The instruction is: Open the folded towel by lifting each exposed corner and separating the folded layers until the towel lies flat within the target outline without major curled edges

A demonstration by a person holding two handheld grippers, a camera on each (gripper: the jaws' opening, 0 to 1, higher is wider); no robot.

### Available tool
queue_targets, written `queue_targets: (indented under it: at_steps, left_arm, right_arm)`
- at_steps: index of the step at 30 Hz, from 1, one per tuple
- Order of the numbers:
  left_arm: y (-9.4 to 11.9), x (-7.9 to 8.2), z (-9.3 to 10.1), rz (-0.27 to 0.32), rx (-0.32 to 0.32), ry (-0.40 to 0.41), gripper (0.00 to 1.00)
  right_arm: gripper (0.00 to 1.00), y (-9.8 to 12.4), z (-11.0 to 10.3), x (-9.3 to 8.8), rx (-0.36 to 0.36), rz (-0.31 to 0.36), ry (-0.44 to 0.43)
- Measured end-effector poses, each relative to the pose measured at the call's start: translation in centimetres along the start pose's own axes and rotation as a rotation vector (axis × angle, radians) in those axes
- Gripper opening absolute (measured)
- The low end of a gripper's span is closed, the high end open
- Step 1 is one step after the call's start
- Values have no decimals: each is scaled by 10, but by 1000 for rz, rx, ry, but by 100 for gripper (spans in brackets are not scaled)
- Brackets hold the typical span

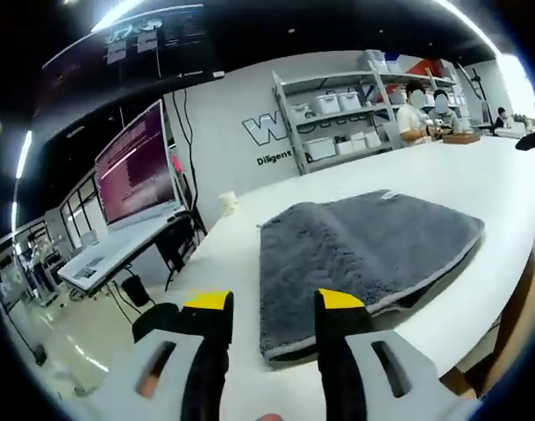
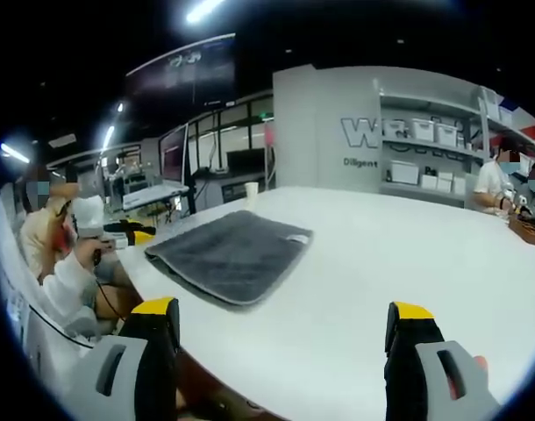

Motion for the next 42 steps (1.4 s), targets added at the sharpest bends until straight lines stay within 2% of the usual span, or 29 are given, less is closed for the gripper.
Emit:
queue_targets:
  at_steps: [3, 7, 9, 13, 15, 18, 20, 22, 24, 29, 42]
  left_arm:
    - [1, 13, 5, 33, -15, 13, 47]
    - [1, 23, 18, 47, -60, 13, 60]
    - [1, 27, 23, 54, -80, 17, 61]
    - [2, 33, 35, 65, -131, 90, 67]
    - [2, 31, 46, 35, -181, 136, 74]
    - [2, 31, 55, 30, -222, 154, 79]
    - [2, 31, 60, 23, -236, 158, 83]
    - [1, 28, 64, 3, -246, 168, 92]
    - [0, 20, 66, -37, -250, 178, 98]
    - [0, 9, 69, -87, -272, 188, 100]
    - [1, 7, 77, -96, -300, 185, 100]
  right_arm:
    - [98, 0, 0, -1, -1, -1, 0]
    - [98, 0, 0, -1, -2, -2, 0]
    - [98, 1, 0, 0, -2, -1, 1]
    - [98, 1, 1, 0, -4, 2, 0]
    - [98, 1, 1, 0, -6, 2, 0]
    - [98, 0, 1, 0, -5, 0, -1]
    - [98, 0, 1, 0, -2, -2, 0]
    - [98, 0, 0, 0, -1, -2, 1]
    - [98, 0, 0, 0, -2, -2, 1]
    - [98, 0, 1, 0, -6, -1, 0]
    - [99, 0, 1, -1, -6, -4, 0]
Point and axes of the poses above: the point that each gripper's makers call its tool centre point, and the gripper's own axes: y roughly backward along the fingers, z roughly to its right, x roughly out of its top, the point moved 1 cm from there along y, roughly backward along the fingers, and after that the axes turned 15 degrees about z, right-handed, at the moved point
